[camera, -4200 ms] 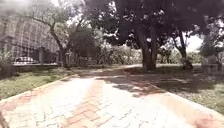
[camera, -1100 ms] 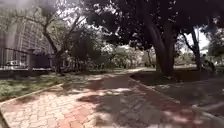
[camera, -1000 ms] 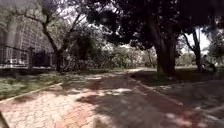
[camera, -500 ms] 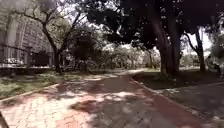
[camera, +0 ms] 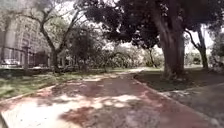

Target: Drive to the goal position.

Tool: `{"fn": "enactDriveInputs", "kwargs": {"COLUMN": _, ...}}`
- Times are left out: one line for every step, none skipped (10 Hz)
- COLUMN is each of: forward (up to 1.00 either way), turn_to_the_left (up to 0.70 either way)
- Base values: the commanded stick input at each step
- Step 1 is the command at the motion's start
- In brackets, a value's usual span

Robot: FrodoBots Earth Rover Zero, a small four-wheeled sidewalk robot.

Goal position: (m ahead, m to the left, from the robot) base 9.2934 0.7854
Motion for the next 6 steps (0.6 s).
{"fn": "enactDriveInputs", "kwargs": {"forward": 0.70, "turn_to_the_left": 0.00}}
{"fn": "enactDriveInputs", "kwargs": {"forward": 0.70, "turn_to_the_left": 0.00}}
{"fn": "enactDriveInputs", "kwargs": {"forward": 0.70, "turn_to_the_left": 0.00}}
{"fn": "enactDriveInputs", "kwargs": {"forward": 0.70, "turn_to_the_left": -0.15}}
{"fn": "enactDriveInputs", "kwargs": {"forward": 0.70, "turn_to_the_left": -0.30}}
{"fn": "enactDriveInputs", "kwargs": {"forward": 0.70, "turn_to_the_left": -0.28}}
